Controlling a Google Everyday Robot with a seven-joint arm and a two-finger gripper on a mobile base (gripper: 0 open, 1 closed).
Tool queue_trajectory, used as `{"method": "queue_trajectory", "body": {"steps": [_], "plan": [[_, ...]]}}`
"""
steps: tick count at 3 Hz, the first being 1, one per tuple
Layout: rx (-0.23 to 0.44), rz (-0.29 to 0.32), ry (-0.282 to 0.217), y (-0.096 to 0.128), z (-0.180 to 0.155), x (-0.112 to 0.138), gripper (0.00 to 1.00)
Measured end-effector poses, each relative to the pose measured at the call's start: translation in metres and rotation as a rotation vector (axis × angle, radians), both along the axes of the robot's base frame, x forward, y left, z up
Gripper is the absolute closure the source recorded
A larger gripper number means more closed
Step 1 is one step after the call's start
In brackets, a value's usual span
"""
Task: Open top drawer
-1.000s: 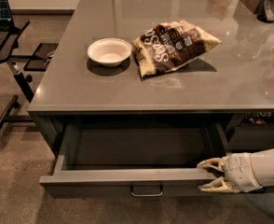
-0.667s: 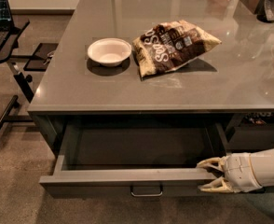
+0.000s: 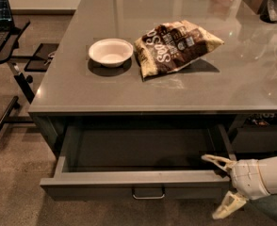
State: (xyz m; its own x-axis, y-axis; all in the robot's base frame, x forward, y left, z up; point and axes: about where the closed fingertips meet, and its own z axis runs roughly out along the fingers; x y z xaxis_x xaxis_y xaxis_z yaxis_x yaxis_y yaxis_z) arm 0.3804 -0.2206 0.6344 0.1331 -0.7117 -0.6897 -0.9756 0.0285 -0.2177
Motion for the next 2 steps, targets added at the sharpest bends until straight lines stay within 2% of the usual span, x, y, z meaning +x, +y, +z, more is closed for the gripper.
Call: {"method": "queue_trajectory", "body": {"steps": [1, 2], "plan": [[0.009, -0.003, 0.012, -0.0013, 0.0008, -0.0061, 0.18], [0.009, -0.003, 0.012, -0.0003, 0.0016, -0.0063, 0.42]]}}
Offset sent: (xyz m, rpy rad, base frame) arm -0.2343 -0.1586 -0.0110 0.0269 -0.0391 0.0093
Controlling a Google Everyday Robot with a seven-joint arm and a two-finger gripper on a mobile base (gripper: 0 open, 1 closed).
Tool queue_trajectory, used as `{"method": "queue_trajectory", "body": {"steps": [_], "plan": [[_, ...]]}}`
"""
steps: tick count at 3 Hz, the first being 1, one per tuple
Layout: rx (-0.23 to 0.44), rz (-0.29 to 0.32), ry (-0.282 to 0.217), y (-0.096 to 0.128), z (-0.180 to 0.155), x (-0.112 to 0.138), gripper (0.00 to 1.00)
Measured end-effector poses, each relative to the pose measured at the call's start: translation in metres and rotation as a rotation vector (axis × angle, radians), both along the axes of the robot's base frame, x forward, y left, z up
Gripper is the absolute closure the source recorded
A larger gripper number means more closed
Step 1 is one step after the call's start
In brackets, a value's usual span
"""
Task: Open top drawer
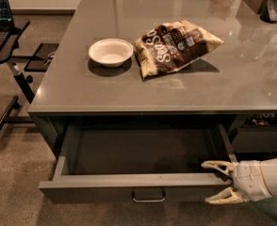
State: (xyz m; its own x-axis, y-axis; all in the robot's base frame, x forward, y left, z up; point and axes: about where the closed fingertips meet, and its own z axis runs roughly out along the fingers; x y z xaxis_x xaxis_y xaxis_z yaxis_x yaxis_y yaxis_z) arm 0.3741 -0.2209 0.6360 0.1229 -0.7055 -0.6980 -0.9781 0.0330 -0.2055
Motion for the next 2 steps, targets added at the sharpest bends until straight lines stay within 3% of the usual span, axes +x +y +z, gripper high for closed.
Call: {"method": "queue_trajectory", "body": {"steps": [2], "plan": [[0.000, 0.000, -0.002, -0.0039, 0.0036, -0.0093, 0.88]]}}
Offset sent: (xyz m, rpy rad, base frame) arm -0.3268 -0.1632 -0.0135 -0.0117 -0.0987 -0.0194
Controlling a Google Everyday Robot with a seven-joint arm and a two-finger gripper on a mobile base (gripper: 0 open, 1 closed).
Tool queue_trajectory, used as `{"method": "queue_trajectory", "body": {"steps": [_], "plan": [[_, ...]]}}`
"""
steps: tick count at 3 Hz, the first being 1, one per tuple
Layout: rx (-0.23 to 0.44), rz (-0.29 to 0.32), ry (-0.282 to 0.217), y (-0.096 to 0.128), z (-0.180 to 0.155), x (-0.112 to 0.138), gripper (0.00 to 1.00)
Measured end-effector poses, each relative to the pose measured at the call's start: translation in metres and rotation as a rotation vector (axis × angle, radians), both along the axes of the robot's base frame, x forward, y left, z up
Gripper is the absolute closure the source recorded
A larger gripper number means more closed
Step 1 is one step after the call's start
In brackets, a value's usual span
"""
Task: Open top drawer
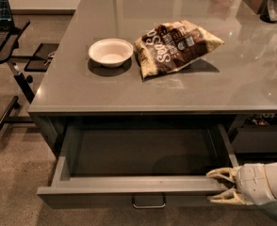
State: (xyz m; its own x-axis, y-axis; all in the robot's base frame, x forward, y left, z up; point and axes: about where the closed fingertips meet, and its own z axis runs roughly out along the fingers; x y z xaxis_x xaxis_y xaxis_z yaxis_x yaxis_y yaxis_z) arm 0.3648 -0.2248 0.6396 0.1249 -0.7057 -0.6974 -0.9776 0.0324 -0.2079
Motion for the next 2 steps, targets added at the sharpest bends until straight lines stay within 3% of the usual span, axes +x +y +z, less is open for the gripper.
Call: {"method": "queue_trajectory", "body": {"steps": [1, 2], "plan": [[0.001, -0.002, -0.001, -0.0014, -0.0009, -0.0066, 1.00], [0.001, -0.002, -0.001, -0.0007, -0.0004, -0.0074, 1.00]]}}
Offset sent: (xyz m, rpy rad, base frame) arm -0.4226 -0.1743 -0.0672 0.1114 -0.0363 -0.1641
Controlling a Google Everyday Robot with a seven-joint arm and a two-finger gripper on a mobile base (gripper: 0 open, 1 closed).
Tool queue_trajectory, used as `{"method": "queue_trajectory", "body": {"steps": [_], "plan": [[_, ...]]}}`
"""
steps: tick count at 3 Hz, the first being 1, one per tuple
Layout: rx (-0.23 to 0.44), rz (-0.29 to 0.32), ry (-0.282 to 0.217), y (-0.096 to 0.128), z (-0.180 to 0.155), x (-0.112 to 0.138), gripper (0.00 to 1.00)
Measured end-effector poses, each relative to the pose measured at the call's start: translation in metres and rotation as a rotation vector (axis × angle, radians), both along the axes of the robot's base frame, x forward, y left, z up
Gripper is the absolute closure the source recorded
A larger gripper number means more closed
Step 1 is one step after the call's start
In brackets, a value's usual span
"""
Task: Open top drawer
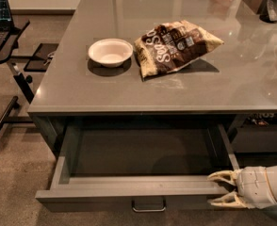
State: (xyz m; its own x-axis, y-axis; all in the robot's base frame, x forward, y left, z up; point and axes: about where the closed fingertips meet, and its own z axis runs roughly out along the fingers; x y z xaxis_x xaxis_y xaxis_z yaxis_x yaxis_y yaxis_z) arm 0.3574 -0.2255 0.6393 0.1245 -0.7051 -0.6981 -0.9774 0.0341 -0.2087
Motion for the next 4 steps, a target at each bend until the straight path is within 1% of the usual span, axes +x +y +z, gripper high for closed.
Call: {"method": "queue_trajectory", "body": {"steps": [1, 2, 4], "plan": [[0.003, -0.003, -0.001, -0.0026, -0.0011, -0.0085, 1.00], [0.003, -0.003, -0.001, -0.0009, -0.0001, -0.0094, 0.81], [0.003, -0.003, 0.000, -0.0008, -0.0001, -0.0094, 0.35]]}}
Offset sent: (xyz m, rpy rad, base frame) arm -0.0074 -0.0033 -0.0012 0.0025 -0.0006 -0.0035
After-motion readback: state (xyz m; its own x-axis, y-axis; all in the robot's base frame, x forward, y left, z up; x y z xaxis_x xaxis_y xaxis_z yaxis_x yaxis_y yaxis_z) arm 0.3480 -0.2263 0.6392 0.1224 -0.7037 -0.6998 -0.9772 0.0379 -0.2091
